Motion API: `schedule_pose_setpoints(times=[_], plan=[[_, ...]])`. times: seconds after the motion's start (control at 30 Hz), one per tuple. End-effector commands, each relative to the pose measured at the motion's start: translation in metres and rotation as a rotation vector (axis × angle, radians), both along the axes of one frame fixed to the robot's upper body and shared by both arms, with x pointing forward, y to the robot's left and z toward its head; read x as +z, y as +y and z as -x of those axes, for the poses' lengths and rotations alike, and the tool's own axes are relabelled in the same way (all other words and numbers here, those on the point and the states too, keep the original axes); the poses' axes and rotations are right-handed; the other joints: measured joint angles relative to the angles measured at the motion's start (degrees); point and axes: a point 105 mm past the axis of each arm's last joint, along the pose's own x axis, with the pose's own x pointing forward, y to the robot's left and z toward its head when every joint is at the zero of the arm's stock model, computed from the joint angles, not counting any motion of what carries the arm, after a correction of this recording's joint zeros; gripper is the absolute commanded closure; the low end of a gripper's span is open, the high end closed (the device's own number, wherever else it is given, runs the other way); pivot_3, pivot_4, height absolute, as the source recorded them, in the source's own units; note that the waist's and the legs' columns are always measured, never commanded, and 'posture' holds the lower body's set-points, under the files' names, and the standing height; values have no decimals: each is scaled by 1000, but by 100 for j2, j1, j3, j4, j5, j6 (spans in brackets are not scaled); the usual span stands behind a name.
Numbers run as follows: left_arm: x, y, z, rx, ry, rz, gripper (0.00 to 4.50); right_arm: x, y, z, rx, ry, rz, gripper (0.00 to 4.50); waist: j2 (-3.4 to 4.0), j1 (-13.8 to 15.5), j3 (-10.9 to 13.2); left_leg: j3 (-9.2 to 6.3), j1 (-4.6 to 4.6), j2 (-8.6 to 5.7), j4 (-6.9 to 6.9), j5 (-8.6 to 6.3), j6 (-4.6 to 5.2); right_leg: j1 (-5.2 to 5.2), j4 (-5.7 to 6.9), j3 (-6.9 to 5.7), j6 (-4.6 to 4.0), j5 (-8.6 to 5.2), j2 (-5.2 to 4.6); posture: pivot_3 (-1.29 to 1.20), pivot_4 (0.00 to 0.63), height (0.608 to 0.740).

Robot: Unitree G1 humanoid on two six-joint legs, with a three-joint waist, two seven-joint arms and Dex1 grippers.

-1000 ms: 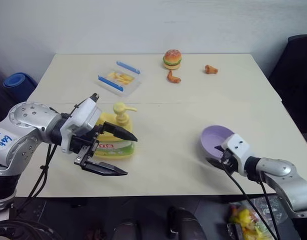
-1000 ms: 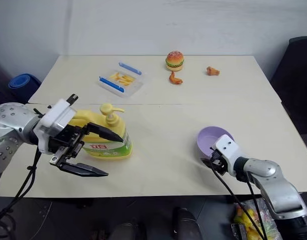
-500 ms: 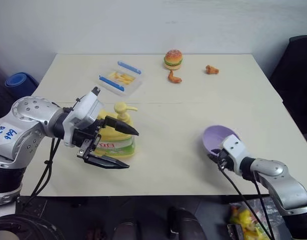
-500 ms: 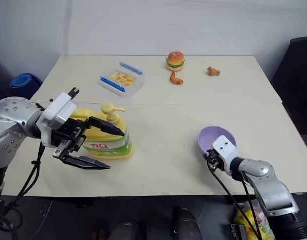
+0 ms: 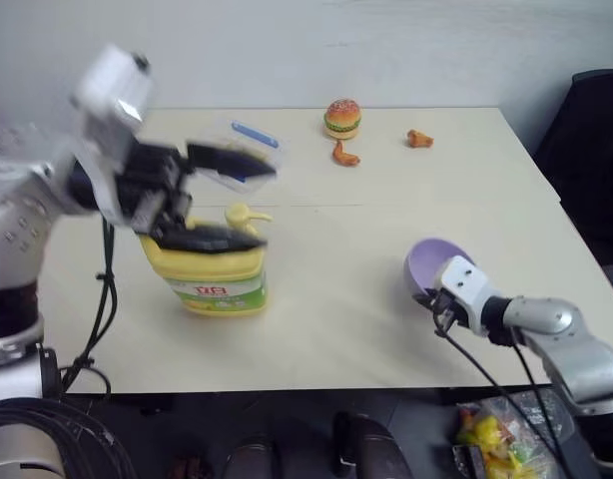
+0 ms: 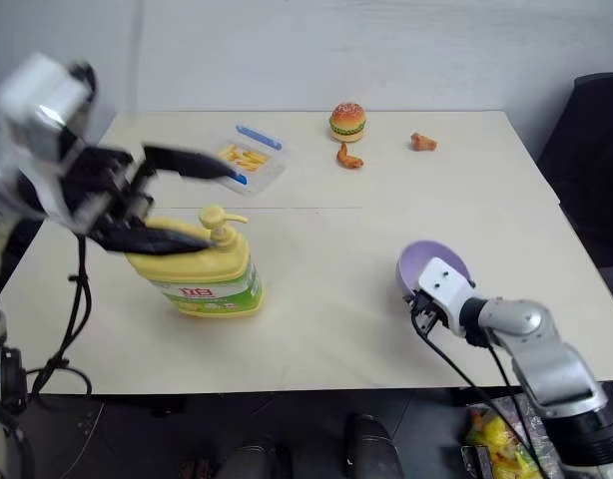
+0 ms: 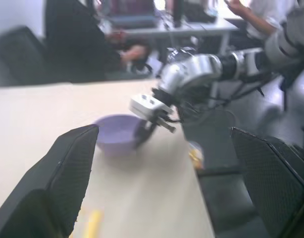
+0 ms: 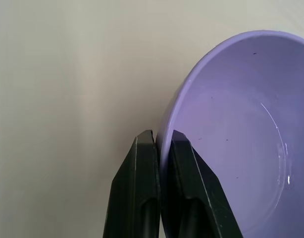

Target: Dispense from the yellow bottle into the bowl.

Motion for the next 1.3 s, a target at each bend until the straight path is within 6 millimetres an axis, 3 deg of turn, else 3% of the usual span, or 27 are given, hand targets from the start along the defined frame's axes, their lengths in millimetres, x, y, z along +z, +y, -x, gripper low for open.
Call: schedule_pose_setpoints(times=[0.03, 0.17, 0.27, 0.4, 0.67, 1.03, 1.3], plan=[[21, 22, -13, 127, -65, 25, 0, 38, 24, 7, 215, -50, 80, 4455, 0, -10, 0, 1, 2, 1, 0, 0, 0, -1, 0, -3, 0, 0, 2, 0, 150, 740], [18, 35, -31, 202, -85, -19, 0, 64, 51, 13, 435, -37, 155, 4455, -2, 5, 2, 3, 3, 3, -5, 1, -5, -4, 0, -19, -3, -2, 13, 0, 150, 740], [13, 34, -32, 168, -67, -37, 597, 80, 71, 15, 568, -27, 192, 4500, -4, 8, 4, 5, -10, 1, 8, 0, -4, -12, 4, -34, -2, -1, 12, 0, 150, 740], [-1, 25, -30, 112, -50, -79, 1797, 96, 104, 13, 733, -17, 237, 4500, -10, 2, 8, 5, -18, 2, 17, -1, -2, -16, 5, -43, 0, 0, 8, 0, 150, 740], [-26, 17, -31, 86, -29, -129, 4316, 95, 131, 20, 893, -5, 314, 4500, -11, -1, 9, 0, -36, 2, 45, -3, 1, -25, 23, -50, 0, 0, -1, 0, 150, 740], [-52, 19, -36, 151, -32, -199, 4416, 109, 151, 29, 978, -35, 304, 4500, -11, -5, 8, -1, -78, 3, 64, -3, 0, -74, 47, -45, -1, 1, -3, 0, 150, 740], [-41, 16, -42, 234, -91, -130, 4416, 116, 159, 32, 999, -64, 306, 4500, -11, -2, 8, -8, -108, -2, 86, -3, 1, -90, 56, -64, -1, 2, -14, 0, 150, 740]])
